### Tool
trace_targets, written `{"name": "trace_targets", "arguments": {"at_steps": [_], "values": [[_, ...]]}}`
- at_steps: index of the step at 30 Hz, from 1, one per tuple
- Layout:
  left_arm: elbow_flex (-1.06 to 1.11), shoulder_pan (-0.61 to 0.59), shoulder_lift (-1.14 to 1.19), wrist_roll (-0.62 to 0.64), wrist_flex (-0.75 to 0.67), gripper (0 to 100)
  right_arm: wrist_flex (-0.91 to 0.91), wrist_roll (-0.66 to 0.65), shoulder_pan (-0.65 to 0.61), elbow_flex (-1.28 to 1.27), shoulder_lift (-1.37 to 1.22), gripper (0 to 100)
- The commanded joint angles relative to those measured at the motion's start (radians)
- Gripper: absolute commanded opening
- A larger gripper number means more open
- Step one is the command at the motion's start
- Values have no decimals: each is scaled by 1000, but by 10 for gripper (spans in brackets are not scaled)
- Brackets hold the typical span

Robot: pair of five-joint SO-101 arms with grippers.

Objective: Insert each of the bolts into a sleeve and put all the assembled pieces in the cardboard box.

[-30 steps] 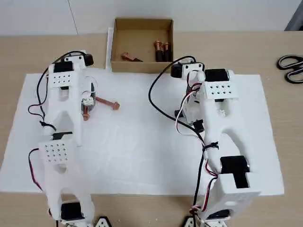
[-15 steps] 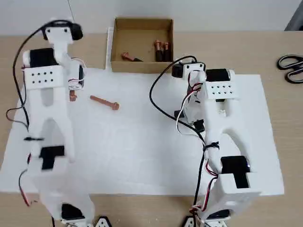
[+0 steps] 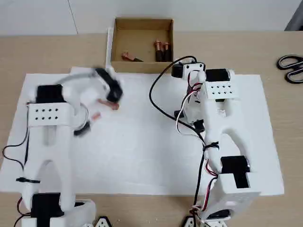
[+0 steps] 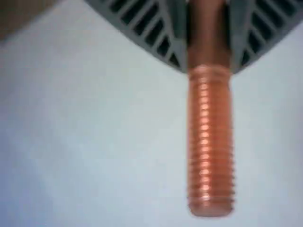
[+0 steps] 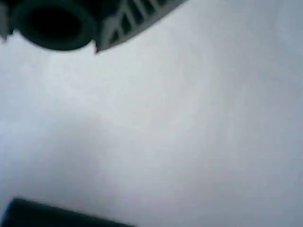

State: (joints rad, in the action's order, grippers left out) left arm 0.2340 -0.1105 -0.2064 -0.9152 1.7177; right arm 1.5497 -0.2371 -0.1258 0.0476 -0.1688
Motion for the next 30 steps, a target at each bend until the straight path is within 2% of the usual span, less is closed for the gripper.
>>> {"name": "trace_targets", "arguments": {"at_steps": [1,7,11,19,26,30], "values": [[96,8,-51,-175,-127,6,7,-6,8,51,18,5],[259,57,-51,-454,-384,6,35,-3,4,52,18,5],[317,106,-51,-543,-505,6,35,-3,7,51,18,6],[381,178,-51,-574,-744,6,35,-3,7,51,18,6],[395,232,-51,-571,-766,7,35,-3,5,51,18,6],[395,226,-51,-569,-766,75,35,-3,2,51,18,6]]}}
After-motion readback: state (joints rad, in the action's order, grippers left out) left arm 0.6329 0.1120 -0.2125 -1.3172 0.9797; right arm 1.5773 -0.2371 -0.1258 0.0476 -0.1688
